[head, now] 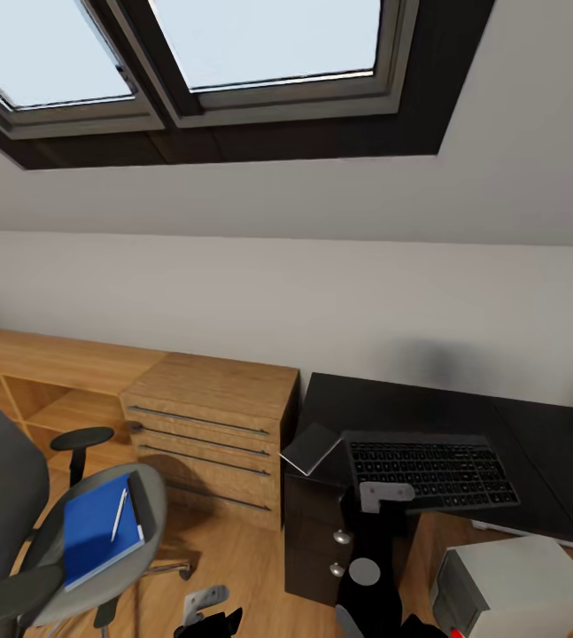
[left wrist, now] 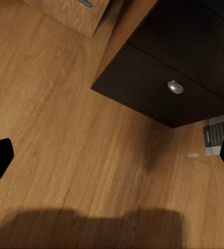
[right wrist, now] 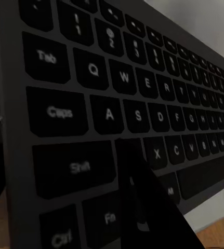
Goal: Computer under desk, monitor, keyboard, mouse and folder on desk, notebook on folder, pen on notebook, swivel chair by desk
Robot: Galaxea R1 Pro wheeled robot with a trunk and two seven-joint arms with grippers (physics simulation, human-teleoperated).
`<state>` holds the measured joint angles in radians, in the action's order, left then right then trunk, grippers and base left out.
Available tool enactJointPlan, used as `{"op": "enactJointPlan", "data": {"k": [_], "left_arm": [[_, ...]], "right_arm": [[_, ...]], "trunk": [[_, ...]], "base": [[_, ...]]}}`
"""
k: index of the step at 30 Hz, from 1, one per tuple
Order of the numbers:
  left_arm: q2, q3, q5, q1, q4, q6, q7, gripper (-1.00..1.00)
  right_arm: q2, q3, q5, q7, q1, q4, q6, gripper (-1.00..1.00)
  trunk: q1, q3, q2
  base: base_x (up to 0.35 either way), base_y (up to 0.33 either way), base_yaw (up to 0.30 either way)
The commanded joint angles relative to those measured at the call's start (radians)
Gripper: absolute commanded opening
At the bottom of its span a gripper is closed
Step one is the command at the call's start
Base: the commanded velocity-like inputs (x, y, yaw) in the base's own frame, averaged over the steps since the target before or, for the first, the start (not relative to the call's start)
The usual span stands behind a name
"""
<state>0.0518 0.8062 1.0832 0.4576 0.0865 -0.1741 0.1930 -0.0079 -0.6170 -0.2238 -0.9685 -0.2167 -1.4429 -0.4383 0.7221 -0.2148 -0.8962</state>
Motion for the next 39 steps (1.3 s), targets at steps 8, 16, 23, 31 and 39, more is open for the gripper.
{"op": "enactJointPlan", "data": {"k": [8, 16, 23, 31, 39], "left_arm": [[0.0, 0.008, 0.011, 0.001, -0.002, -0.004, 0.005, 1.0], [0.0, 0.008, 0.011, 0.001, -0.002, -0.004, 0.004, 1.0], [0.0, 0.008, 0.011, 0.001, -0.002, -0.004, 0.005, 1.0], [0.0, 0.008, 0.01, 0.001, -0.002, -0.004, 0.005, 1.0], [-0.001, 0.008, 0.009, 0.001, -0.002, -0.005, 0.005, 1.0]], "right_arm": [[0.0, -0.004, -0.008, -0.018, -0.002, 0.002, -0.006, -1.0], [0.0, -0.004, -0.008, -0.018, -0.002, 0.007, -0.006, -1.0], [0.002, -0.004, -0.009, -0.018, -0.002, 0.023, -0.005, -1.0], [0.002, -0.004, -0.014, -0.017, -0.002, 0.03, -0.004, -1.0], [0.002, -0.006, -0.037, -0.015, -0.002, 0.046, -0.003, -1.0]], "trunk": [[0.0, 0.007, -0.001], [0.0, 0.013, -0.001], [0.0, 0.019, -0.001], [0.0, 0.026, -0.001], [0.0, 0.033, -0.001]], "base": [[0.0, 0.0, -0.162], [0.108, 0.097, -0.175], [0.017, 0.05, -0.215], [-0.061, 0.264, -0.221], [-0.194, 0.206, -0.228]]}}
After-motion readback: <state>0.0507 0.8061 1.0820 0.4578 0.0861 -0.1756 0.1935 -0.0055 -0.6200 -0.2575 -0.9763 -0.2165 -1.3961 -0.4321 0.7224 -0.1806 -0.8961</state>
